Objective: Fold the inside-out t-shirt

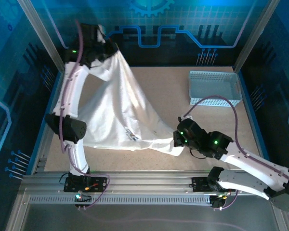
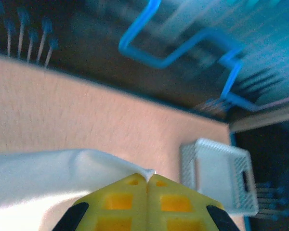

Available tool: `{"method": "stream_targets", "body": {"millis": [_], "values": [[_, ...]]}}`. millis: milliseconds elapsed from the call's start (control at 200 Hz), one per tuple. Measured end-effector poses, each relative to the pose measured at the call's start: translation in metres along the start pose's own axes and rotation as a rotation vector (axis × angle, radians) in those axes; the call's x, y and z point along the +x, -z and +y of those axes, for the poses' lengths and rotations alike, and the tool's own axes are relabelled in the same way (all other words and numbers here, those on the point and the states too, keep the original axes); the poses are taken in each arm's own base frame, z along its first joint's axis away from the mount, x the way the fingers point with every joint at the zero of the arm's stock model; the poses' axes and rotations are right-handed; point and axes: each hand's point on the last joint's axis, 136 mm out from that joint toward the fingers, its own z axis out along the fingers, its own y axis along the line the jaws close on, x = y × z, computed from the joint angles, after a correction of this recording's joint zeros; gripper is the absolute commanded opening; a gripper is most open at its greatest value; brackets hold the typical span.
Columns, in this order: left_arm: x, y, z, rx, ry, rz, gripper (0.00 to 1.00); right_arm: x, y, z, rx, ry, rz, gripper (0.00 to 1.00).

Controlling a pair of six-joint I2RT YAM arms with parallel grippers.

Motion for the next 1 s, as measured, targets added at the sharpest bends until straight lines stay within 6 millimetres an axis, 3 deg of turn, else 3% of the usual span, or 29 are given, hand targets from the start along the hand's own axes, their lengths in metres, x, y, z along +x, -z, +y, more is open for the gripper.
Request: {"method": "stream_targets", "body": {"millis": [65,135,205,240,305,335,425,480,525,565,650,715,795,850,1000], "values": [[0.026,-0.022,0.022,-0.066,0.015,0.072,0.0,-0.01,0.008,-0.013,0.004,-0.06,-0.032,0.0],[0.031,-0.027,0.04,-0.126,0.023,0.076,0.0,-0.031,0.025,-0.027,0.004,-0.115,-0.101,0.0],[0.018,-0.011,0.047,-0.16,0.013,0.017,0.0,-0.061,0.051,-0.033,-0.011,-0.137,-0.19,0.0],[0.007,0.007,0.046,-0.16,0.009,-0.034,0.0,-0.078,0.068,-0.031,-0.028,-0.132,-0.239,0.0],[-0.021,0.062,0.042,-0.14,0.015,-0.158,0.0,-0.113,0.105,-0.019,-0.075,-0.097,-0.34,0.0],[-0.038,0.096,0.039,-0.127,0.02,-0.239,0.0,-0.128,0.124,-0.012,-0.102,-0.072,-0.39,0.0],[-0.094,0.225,0.029,-0.093,0.025,-0.555,0.0,-0.169,0.18,0.014,-0.185,0.008,-0.521,0.0],[-0.115,0.3,0.015,-0.071,0.01,-0.748,0.0,-0.192,0.216,0.028,-0.23,0.052,-0.606,0.0],[-0.12,0.35,-0.003,-0.035,-0.015,-0.869,0.0,-0.207,0.243,0.037,-0.261,0.088,-0.668,0.0],[-0.117,0.383,-0.02,0.005,-0.038,-0.942,0.0,-0.218,0.263,0.044,-0.284,0.111,-0.722,0.0],[-0.106,0.426,-0.041,0.064,-0.073,-1.033,0.0,-0.233,0.298,0.055,-0.325,0.157,-0.813,0.0],[-0.103,0.431,-0.043,0.071,-0.076,-1.046,0.0,-0.238,0.311,0.06,-0.341,0.177,-0.845,0.0],[-0.105,0.41,-0.033,0.051,-0.064,-1.0,0.0,-0.243,0.304,0.064,-0.341,0.189,-0.829,0.0],[-0.11,0.377,-0.018,0.015,-0.04,-0.923,0.0,-0.247,0.288,0.067,-0.325,0.193,-0.793,0.0],[-0.118,0.256,0.046,-0.121,0.052,-0.644,0.0,-0.251,0.214,0.081,-0.304,0.213,-0.598,0.0]]}}
